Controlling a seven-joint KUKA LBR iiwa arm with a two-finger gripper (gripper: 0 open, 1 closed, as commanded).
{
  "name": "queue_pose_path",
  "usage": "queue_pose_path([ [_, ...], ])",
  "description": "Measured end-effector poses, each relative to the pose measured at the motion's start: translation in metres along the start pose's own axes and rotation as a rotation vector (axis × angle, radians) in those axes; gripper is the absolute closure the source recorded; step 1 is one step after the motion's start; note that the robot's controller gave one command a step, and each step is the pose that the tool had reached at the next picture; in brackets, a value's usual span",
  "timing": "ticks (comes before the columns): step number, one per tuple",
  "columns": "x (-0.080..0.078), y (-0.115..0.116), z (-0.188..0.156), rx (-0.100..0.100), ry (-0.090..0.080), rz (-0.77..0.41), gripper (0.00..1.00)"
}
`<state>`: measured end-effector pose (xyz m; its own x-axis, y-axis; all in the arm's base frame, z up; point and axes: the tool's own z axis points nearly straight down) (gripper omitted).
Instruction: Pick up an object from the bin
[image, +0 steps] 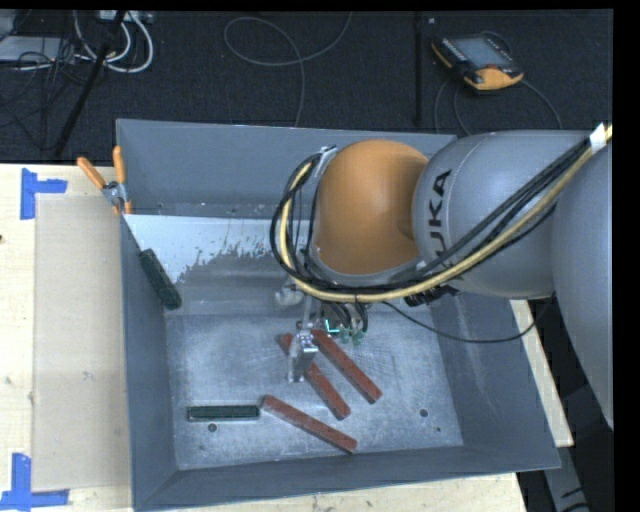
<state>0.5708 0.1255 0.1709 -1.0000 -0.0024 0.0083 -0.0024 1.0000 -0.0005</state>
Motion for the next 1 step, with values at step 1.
queue_pose_path([
  [1,-0.0008,-0.0002,-0.0030,0.000,-0.004,0.001,0.00],
])
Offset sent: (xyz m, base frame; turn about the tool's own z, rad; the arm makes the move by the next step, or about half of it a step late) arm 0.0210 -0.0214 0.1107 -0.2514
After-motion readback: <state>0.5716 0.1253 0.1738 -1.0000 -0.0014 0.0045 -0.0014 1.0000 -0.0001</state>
